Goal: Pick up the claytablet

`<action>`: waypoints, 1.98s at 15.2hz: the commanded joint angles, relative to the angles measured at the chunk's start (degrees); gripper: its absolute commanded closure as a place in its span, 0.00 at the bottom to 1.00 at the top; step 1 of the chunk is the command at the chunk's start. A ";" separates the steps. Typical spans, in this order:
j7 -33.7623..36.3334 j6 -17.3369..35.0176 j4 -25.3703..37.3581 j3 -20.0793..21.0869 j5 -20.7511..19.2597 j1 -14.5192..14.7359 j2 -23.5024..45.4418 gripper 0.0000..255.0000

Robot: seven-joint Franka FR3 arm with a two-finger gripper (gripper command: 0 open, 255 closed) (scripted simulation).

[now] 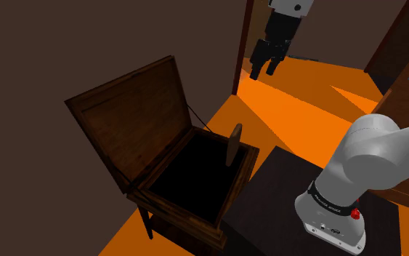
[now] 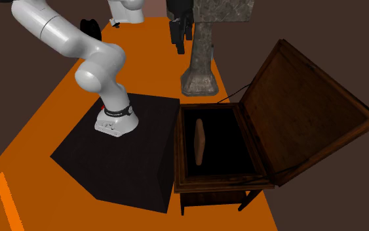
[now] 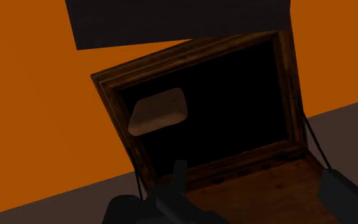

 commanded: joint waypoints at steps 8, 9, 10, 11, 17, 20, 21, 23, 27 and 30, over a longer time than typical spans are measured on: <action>12.17 14.10 -10.82 5.59 0.55 -4.03 3.44 0.00; 13.98 16.20 -12.07 6.40 0.60 -4.60 4.36 0.00; 15.80 18.32 -13.25 7.24 0.65 -5.19 5.40 0.00; 17.66 20.47 -14.34 8.08 0.66 -5.78 6.55 0.00; 29.44 33.80 -19.16 13.40 -0.07 -10.09 15.90 0.00; 36.12 40.59 -20.39 16.32 -1.55 -13.03 22.08 0.00; 38.55 42.83 -20.62 17.37 -2.34 -14.21 24.34 0.00; 43.90 47.22 -20.81 19.50 -4.66 -16.86 29.12 0.00; 49.22 52.24 -21.04 21.50 -8.26 -19.67 34.52 0.00; 51.13 55.30 -21.38 22.27 -10.58 -20.85 37.42 0.00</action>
